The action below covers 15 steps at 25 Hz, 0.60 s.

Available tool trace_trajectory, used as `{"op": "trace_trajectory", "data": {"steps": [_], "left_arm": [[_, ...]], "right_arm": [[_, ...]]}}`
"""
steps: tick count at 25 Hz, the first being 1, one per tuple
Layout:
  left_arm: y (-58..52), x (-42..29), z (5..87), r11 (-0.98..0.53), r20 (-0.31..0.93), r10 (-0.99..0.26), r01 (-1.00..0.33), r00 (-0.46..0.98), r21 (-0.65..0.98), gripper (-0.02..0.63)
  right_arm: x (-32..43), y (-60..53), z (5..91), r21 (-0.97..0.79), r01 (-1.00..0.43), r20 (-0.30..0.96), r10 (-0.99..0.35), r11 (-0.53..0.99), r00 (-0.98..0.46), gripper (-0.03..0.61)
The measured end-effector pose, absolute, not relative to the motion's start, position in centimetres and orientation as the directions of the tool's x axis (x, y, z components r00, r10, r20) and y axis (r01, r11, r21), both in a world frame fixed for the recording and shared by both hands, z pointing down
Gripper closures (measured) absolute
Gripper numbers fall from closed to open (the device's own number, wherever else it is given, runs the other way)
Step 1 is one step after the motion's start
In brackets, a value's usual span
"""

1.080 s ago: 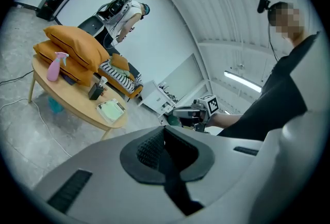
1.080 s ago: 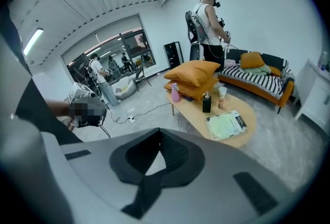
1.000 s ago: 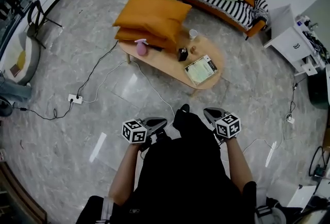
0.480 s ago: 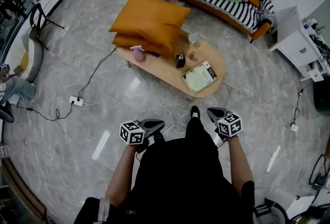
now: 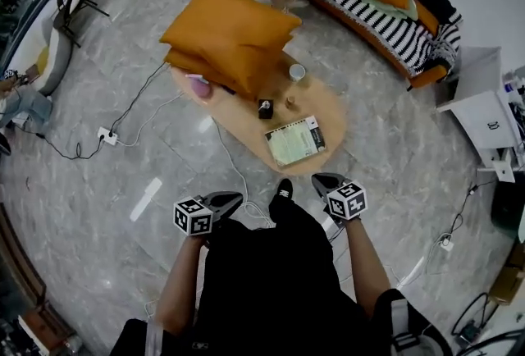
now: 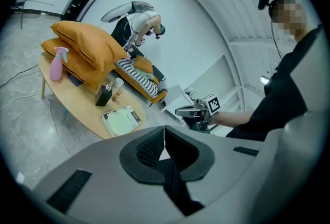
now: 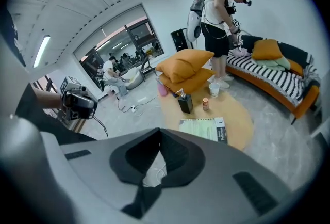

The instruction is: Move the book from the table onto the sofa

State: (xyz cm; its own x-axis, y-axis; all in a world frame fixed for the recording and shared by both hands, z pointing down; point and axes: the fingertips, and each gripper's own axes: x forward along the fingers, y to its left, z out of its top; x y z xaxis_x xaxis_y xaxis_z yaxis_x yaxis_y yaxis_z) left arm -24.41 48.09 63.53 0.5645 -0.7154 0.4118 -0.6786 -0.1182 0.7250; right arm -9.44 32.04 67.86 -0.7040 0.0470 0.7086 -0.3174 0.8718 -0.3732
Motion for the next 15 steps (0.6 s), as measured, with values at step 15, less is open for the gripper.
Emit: {"op": "trace_trajectory", "data": {"steps": [15], "left_arm": [[43.3,-23.4,74.8,-0.025,0.552,-0.595,-0.7,0.584,0.713,0.6]], "right_arm": [[-10.1,24.2,78.1,-0.408,-0.373,0.766,0.09,0.833,-0.636,0.571]]}}
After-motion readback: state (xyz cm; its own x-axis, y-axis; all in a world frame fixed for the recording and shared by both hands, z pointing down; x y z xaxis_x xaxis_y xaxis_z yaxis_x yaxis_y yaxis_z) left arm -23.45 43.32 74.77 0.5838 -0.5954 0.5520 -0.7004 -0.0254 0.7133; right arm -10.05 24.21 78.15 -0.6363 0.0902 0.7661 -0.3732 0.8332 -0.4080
